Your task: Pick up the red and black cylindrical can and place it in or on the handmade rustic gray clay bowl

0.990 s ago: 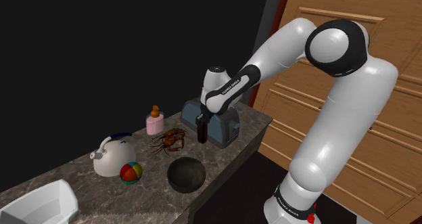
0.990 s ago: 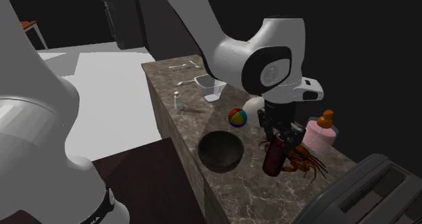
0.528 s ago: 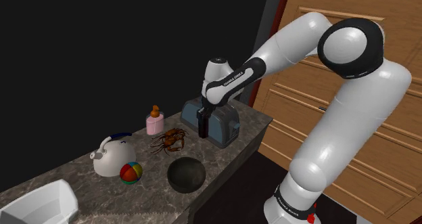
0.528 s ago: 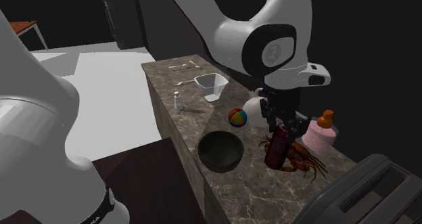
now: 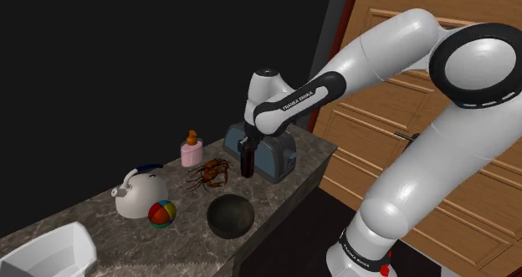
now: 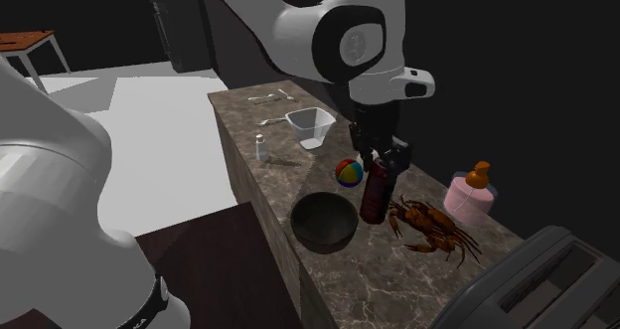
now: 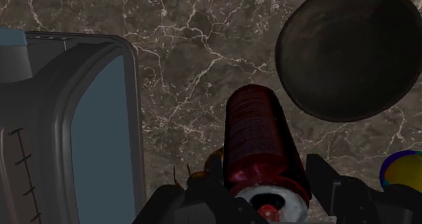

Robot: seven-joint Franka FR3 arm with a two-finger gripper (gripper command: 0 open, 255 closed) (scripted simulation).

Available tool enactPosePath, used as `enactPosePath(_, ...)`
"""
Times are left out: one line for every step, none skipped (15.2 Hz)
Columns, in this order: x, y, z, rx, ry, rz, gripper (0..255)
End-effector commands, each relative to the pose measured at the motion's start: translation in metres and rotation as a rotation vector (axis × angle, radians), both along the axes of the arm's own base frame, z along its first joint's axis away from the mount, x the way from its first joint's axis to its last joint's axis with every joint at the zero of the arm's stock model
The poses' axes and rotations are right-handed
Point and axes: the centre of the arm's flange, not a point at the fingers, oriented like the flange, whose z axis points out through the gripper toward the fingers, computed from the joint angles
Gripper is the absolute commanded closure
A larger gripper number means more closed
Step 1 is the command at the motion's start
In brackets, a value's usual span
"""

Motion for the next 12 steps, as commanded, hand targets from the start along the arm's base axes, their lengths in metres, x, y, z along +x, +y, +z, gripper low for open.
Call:
enactPosePath(-0.013,0.026,0.005,-0.001,0.000,-0.001,255)
enactPosePath(-0.019,0.037,0.008,-0.001,0.000,-0.001,255)
enactPosePath(-0.025,0.048,0.011,-0.001,0.000,-0.001,255)
enactPosePath(-0.032,0.060,0.014,-0.001,0.000,-0.001,255)
enactPosePath(-0.038,0.071,0.017,-0.001,0.000,-0.001,255)
enactPosePath(-0.044,0.083,0.020,-0.001,0.000,-0.001,255)
enactPosePath(-0.050,0.094,0.023,-0.001,0.000,-0.001,255)
enactPosePath(-0.056,0.105,0.026,-0.001,0.000,-0.001,255)
enactPosePath(-0.064,0.121,0.030,-0.001,0.000,-0.001,255)
enactPosePath(-0.064,0.121,0.024,-0.001,0.000,-0.001,255)
enactPosePath(-0.064,0.121,0.019,-0.001,0.000,-0.001,255)
enactPosePath(-0.064,0.121,0.014,-0.001,0.000,-0.001,255)
